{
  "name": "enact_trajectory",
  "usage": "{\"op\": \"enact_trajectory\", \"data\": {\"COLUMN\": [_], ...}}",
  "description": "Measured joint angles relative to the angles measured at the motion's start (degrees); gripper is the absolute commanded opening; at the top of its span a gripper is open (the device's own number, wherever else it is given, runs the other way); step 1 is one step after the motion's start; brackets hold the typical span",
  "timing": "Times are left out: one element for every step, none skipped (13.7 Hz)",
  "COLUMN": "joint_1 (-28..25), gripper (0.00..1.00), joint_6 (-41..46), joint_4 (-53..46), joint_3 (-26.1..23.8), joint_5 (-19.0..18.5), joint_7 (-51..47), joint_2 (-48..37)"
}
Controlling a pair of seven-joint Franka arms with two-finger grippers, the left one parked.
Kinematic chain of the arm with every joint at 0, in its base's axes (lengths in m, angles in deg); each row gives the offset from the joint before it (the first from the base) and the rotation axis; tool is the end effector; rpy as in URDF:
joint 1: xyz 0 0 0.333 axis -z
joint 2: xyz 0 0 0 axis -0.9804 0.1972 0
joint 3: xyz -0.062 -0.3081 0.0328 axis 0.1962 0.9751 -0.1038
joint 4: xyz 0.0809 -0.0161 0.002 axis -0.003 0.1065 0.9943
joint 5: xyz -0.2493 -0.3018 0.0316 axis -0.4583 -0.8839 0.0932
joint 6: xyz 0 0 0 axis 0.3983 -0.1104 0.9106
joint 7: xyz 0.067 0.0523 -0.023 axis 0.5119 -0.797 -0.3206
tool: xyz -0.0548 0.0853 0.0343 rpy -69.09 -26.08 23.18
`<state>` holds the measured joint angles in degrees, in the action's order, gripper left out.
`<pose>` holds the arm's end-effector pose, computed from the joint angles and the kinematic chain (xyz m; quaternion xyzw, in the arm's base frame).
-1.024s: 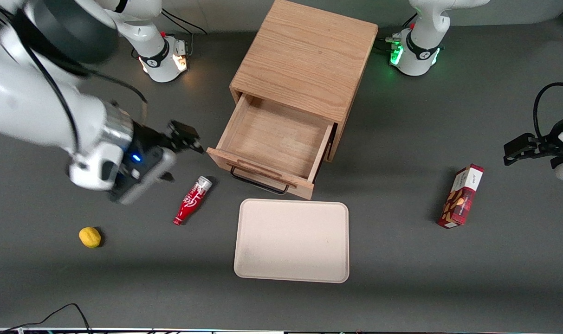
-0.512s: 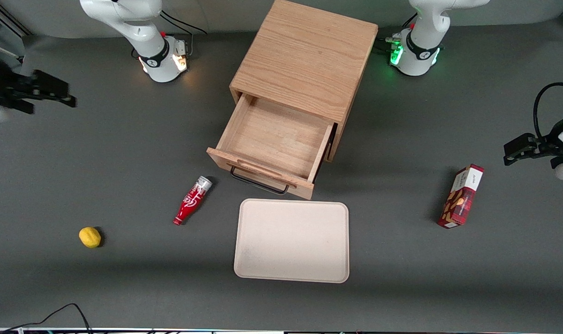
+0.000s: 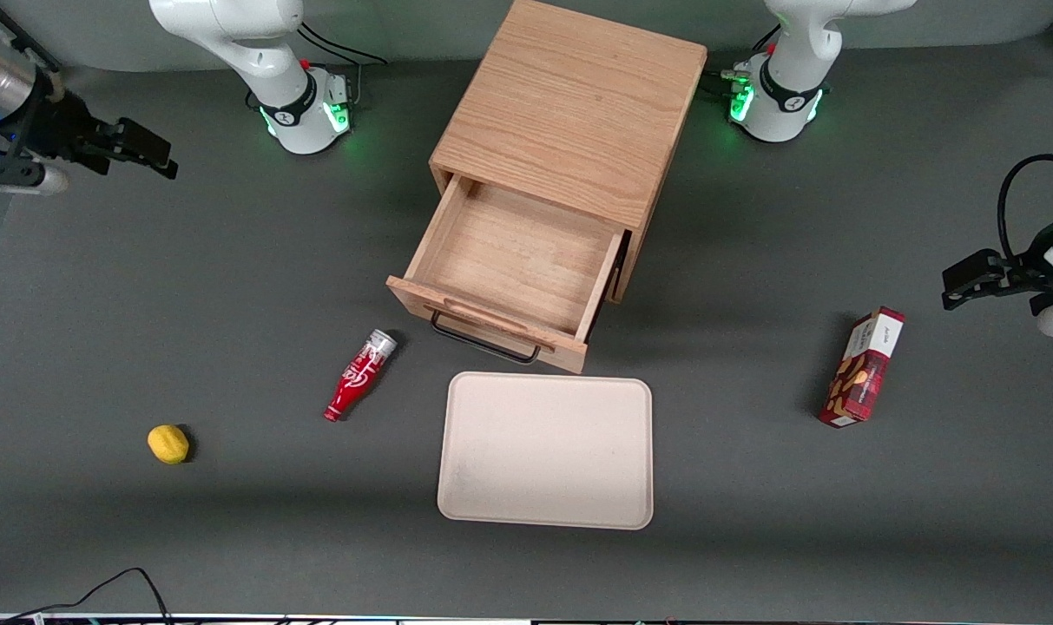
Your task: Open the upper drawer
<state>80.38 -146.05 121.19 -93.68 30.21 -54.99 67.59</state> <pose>0.4457 0.0386 0.6331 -0.9957 0.0703 0.0600 0.0096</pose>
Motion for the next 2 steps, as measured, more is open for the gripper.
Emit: {"op": "enact_trajectory", "data": {"joint_1": [0.01,0.05], "gripper": [1.0,1.0], "joint_6": [-0.86,-1.08], "joint_4": [1.4,1.49], "joint_3": [0.15,0.31], "joint_5": [-0.36,-0.89], "joint_7": [-0.03,-0.13], "joint_2": [-1.45,-1.81]}}
